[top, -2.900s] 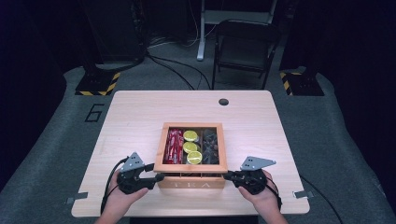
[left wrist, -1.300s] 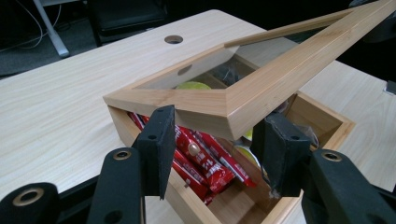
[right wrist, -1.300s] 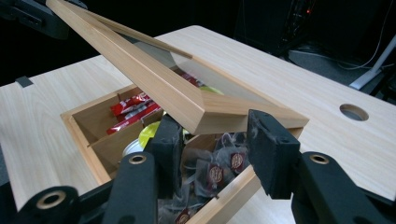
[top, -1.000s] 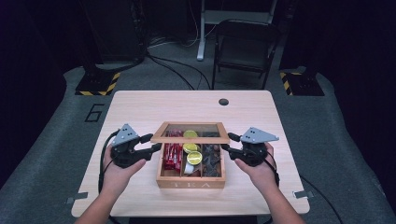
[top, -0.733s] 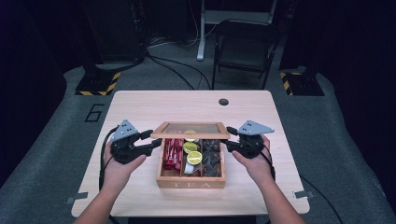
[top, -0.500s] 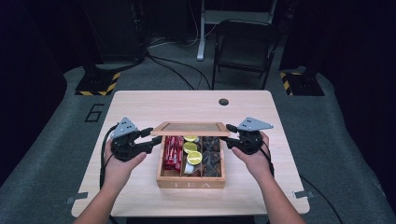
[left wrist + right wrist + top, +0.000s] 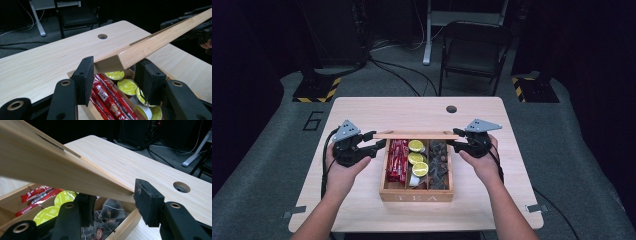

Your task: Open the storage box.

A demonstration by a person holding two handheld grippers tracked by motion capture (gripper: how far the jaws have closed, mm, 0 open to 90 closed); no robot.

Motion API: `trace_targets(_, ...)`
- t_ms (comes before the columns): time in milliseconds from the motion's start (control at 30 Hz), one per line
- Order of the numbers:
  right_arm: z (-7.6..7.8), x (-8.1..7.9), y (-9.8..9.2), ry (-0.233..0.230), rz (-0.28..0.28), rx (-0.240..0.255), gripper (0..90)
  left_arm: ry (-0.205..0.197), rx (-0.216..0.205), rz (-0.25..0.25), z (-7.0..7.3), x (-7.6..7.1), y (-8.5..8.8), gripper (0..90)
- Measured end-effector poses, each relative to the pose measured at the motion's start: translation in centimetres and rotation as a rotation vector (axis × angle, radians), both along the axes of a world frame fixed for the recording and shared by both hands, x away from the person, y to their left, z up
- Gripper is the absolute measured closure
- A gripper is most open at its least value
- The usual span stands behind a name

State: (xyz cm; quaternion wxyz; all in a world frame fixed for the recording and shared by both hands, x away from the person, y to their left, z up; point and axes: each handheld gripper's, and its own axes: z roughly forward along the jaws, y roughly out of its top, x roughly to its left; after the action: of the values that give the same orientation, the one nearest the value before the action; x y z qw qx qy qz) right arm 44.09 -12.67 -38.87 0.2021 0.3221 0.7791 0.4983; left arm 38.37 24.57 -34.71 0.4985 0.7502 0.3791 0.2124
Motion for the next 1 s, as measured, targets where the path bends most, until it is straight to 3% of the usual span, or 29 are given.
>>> trace_targets(400, -0.1, 0.5, -0.3, 0.002, 0.016, 0.025, 51.7, -0.002, -0.028, 0.011, -0.3, 0.3, 0.0, 49.4)
trace_targets(567, 0.1, 0.9, -0.4, 0.012, 0.008, 0.053, 51.6, 0.011, -0.030, 0.018, -0.7, 0.3, -0.1, 45.2)
trace_targets(833, 0.4, 1.5, -0.3, 0.012, 0.000, 0.066, 52.0, 0.025, -0.015, 0.052, -2.6, -0.7, 0.3, 44.3)
trace_targets(867, 0.5, 1.4, -0.3, 0.015, -0.001, 0.061, 52.0, 0.042, -0.038, 0.064, -3.2, -0.9, 0.6, 44.2)
trace_targets(1000, 0.5, 1.5, -0.2, 0.011, 0.001, 0.059, 52.0, 0.063, -0.027, 0.073, -4.3, -0.7, 0.6, 43.7)
